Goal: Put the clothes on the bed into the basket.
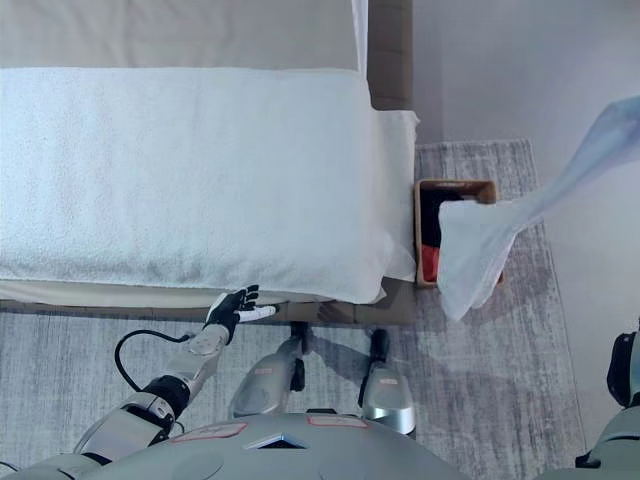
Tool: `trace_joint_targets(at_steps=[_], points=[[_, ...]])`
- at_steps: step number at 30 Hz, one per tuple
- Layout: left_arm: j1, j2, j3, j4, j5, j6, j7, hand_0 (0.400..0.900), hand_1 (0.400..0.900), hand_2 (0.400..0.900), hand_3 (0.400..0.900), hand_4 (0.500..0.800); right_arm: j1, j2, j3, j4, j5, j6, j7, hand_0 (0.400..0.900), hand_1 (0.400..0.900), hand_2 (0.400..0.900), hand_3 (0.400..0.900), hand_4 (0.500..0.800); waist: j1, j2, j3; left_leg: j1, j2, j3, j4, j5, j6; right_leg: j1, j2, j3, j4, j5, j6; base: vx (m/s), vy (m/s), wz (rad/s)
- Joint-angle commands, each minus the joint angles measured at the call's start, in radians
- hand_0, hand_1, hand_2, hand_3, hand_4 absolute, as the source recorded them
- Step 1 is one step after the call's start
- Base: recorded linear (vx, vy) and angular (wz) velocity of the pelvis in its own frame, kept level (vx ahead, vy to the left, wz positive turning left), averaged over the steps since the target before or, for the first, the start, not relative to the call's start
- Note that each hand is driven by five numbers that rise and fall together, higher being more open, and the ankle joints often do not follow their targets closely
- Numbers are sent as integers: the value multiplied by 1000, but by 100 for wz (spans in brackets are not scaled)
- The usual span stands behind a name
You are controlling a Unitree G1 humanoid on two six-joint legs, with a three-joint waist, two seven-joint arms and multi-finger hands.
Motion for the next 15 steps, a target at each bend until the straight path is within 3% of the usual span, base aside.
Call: trace_joint_targets(at_steps=[1,8,15], points=[[-21,12,-8,51,13,-29,5,900,900,900,900,800,-157,-78,136,90,4,-46,66,900,900,900,900,800,5,-69,-77,-39,38,-48,11,-28,-71,46,-10,7,43,-99,2,-10,-1,-4],[-15,0,-17,67,1,-25,-1,900,900,900,900,800,-170,49,225,207,11,-38,158,900,900,900,900,800,6,-63,-76,-40,36,-48,12,-26,-69,43,-9,10,46,-97,-1,0,0,0],[-26,-9,-7,114,0,-20,-14,900,900,900,900,800,-162,111,318,235,4,-13,294,900,900,900,900,800,1,-68,-80,-36,37,-44,7,-24,-70,40,-9,14,48,-93,0,-1,0,0]])
